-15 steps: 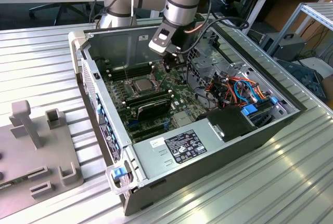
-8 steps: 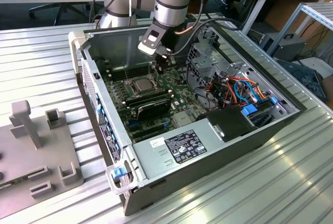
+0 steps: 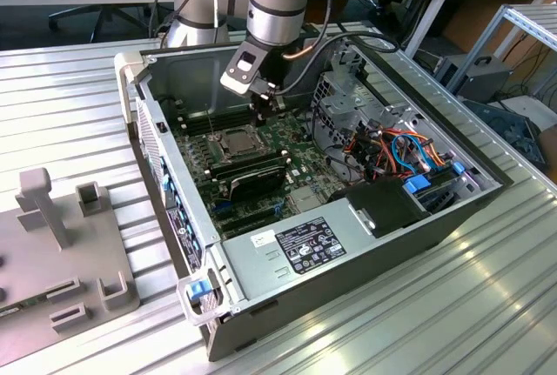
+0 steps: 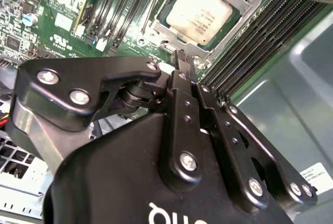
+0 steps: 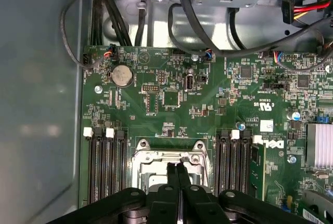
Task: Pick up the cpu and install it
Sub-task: 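Close the cpu cover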
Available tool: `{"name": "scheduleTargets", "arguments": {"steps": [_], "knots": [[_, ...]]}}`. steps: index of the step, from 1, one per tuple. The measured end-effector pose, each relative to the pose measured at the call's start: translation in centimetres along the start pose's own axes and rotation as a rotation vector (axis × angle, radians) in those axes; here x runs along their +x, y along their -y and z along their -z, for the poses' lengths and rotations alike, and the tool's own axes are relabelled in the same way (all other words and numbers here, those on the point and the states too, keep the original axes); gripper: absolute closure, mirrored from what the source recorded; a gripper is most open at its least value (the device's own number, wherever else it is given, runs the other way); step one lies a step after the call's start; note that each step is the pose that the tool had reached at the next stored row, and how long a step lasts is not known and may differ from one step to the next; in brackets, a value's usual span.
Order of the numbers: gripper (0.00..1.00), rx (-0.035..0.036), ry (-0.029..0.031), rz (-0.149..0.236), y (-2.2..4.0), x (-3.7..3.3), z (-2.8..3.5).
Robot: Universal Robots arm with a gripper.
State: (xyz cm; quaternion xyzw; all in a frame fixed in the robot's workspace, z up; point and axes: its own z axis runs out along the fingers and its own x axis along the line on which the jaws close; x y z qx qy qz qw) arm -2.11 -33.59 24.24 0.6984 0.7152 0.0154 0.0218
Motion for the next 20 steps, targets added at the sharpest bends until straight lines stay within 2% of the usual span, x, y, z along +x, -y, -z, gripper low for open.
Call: {"name": "scheduleTargets", "arguments": {"steps": [2,5,13,15,18,20], "knots": [[0.89,-0.0002,-0.0003,0.0,0.25,0.01,-0.01],[0.89,-0.0001,0.0,0.0,1.18,0.03,-0.08],[0.89,-0.0001,0.0003,0.0,4.32,0.11,-0.34],[0.89,0.0001,0.0011,0.0,4.86,0.12,-0.55],[0.89,0.0001,0.0025,-0.001,5.36,0.13,-0.87],[0.89,0.0001,0.003,0.0,5.37,0.13,-0.88]]}}
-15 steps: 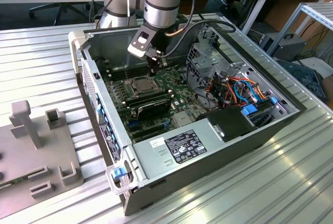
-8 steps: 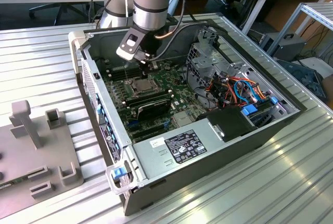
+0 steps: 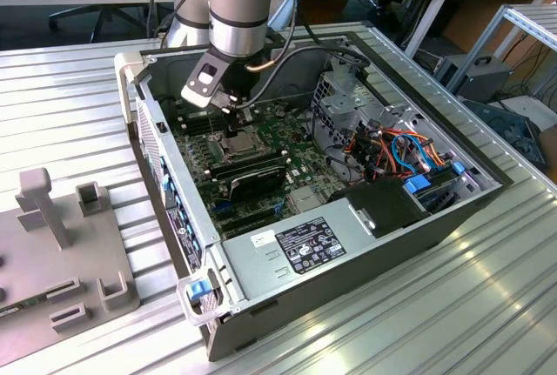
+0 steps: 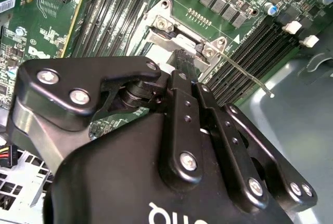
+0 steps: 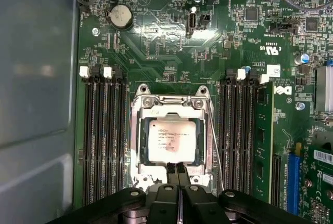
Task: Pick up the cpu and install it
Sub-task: 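Close the cpu cover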
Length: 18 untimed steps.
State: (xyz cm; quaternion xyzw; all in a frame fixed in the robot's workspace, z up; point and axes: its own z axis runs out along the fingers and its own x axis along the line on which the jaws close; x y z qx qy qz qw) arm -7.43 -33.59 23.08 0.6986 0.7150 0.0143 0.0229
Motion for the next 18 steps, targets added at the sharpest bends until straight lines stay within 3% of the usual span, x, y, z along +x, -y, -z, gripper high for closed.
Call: {"name": "scheduleTargets", "arguments": {"steps": [2,4,7,10,18], "knots": [[0.89,0.0007,0.0002,0.0,0.0,0.01,-0.02],[0.89,0.0094,0.0001,0.0,0.01,0.0,-0.09],[0.89,0.0367,-0.0006,0.0,0.01,0.01,-0.2],[0.89,0.0373,-0.0001,0.0,0.01,0.01,-0.29],[0.89,0.038,0.003,0.0,0.07,0.02,-1.41]]}}
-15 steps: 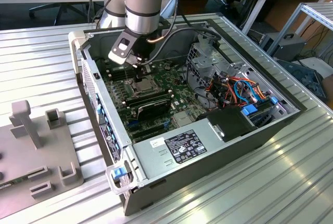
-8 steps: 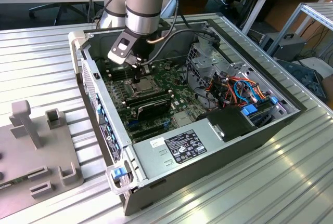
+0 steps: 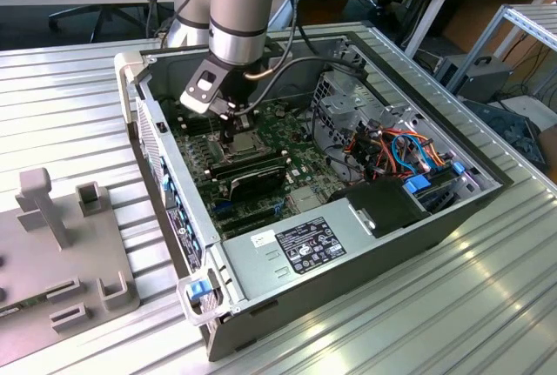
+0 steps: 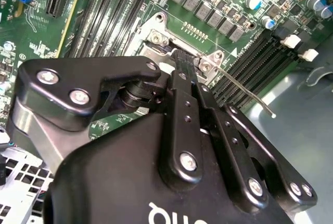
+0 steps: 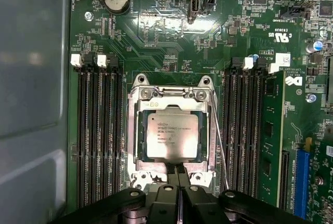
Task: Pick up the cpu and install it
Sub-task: 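Close the cpu cover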
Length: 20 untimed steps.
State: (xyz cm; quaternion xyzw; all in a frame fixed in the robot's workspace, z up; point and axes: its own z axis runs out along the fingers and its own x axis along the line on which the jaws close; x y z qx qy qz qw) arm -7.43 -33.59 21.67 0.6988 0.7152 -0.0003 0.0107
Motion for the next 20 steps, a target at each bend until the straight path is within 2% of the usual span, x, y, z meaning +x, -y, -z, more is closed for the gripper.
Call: {"name": "scheduleTargets", "arguments": {"steps": [9,20], "knots": [[0.89,0.0001,0.0013,0.0,-0.02,0.01,-0.56],[0.89,0.0002,0.0013,0.0,-0.01,0.02,-0.89]]}}
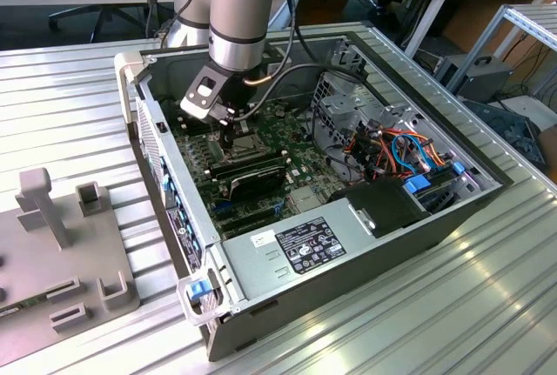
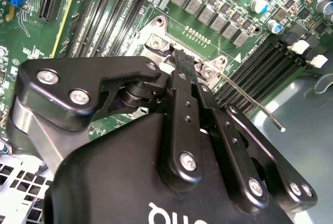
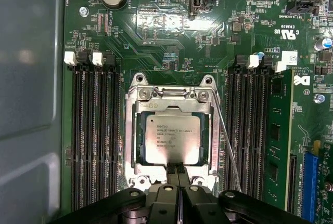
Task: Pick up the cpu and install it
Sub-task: 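Close the cpu cover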
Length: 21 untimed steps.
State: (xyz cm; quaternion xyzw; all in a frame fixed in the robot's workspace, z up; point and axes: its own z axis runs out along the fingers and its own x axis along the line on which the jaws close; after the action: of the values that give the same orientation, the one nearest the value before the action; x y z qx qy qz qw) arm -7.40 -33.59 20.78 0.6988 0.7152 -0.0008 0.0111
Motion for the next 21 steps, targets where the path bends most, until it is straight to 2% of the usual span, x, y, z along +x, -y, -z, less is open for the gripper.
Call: {"name": "scheduleTargets", "arguments": {"steps": [10,16,21], "knots": [[0.89,0.0,-0.0001,0.0,0.0,0.0,-0.19],[0.89,-0.0001,-0.0002,0.0,-0.01,0.0,0.21],[0.89,-0.0041,0.0,0.0,0.46,0.01,0.2]]}}
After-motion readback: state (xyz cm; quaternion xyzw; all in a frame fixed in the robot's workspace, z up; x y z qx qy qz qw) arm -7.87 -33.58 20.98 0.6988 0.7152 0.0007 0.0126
